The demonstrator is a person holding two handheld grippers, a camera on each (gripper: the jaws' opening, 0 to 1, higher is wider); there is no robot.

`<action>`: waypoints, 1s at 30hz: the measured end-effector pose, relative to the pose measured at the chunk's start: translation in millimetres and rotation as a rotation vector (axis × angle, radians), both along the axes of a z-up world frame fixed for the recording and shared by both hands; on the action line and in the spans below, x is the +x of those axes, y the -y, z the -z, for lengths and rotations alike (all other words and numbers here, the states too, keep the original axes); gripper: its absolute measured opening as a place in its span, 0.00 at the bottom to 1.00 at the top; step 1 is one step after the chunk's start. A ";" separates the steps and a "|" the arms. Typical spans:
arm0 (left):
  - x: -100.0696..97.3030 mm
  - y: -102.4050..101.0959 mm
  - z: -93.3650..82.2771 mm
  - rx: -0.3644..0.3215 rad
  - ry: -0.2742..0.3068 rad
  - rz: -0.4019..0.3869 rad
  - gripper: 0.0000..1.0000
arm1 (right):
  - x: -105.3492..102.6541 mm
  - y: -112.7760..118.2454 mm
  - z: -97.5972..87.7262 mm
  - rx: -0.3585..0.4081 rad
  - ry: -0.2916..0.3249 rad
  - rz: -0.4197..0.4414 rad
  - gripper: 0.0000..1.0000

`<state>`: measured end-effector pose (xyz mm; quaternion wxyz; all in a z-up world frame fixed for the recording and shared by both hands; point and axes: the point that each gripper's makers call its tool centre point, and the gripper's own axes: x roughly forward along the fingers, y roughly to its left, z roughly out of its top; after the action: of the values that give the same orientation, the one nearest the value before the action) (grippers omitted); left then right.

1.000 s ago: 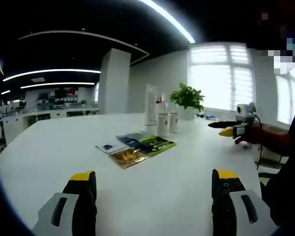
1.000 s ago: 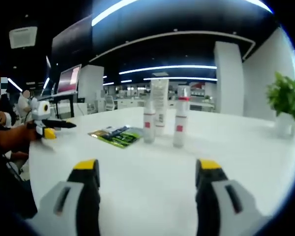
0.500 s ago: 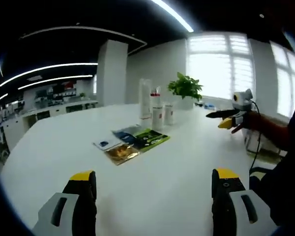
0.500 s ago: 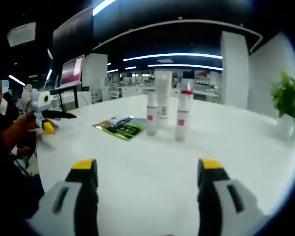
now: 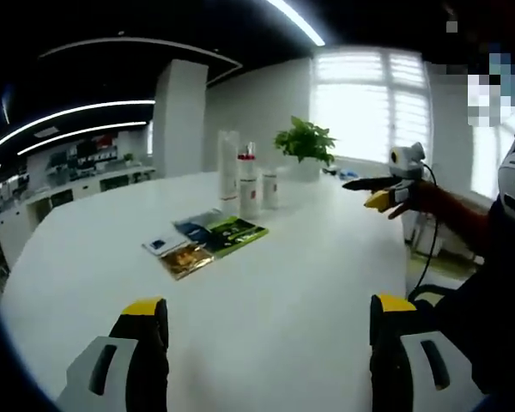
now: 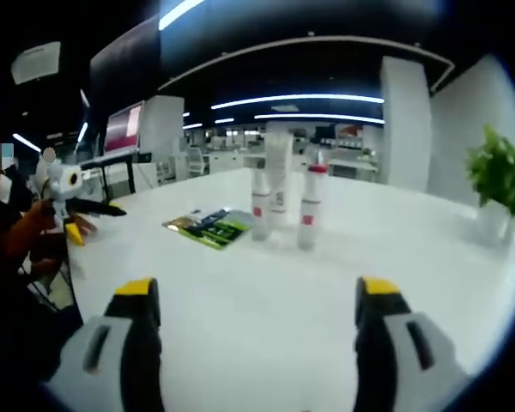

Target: Arrange the skincare products in the storage area until every visible bottle or jar stands upright without overlapping.

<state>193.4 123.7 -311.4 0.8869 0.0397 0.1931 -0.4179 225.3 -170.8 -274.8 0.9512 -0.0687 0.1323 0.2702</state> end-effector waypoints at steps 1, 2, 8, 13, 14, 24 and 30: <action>-0.4 -2.0 -2.3 -0.001 0.005 -0.008 1.00 | -1.2 -1.2 -1.7 -0.005 0.002 -0.004 0.97; -1.0 -3.7 -4.5 -0.005 0.004 -0.014 1.00 | -2.4 -2.2 -4.1 -0.010 0.005 -0.005 0.99; -1.9 -13.0 -16.9 -0.014 0.026 -0.046 1.00 | -4.8 -3.3 -8.2 -0.049 0.019 -0.021 1.00; -2.0 -14.2 -22.9 -0.020 0.041 -0.052 1.00 | -5.5 1.5 -11.3 -0.051 0.023 -0.021 1.00; -1.4 -14.2 -24.0 -0.022 0.045 -0.053 1.00 | -5.5 2.6 -13.4 -0.046 0.033 -0.021 1.00; 2.6 -10.5 -23.9 -0.029 0.039 -0.058 1.00 | -7.8 6.2 -16.4 -0.021 0.052 -0.031 1.00; 1.0 -3.8 -26.3 -0.017 0.038 -0.041 1.00 | -7.8 7.8 -14.7 -0.022 0.048 -0.035 1.00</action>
<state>194.4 127.6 -285.1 0.8991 0.0359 0.1734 -0.4003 217.5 -178.5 -260.1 0.9483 -0.0879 0.1114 0.2838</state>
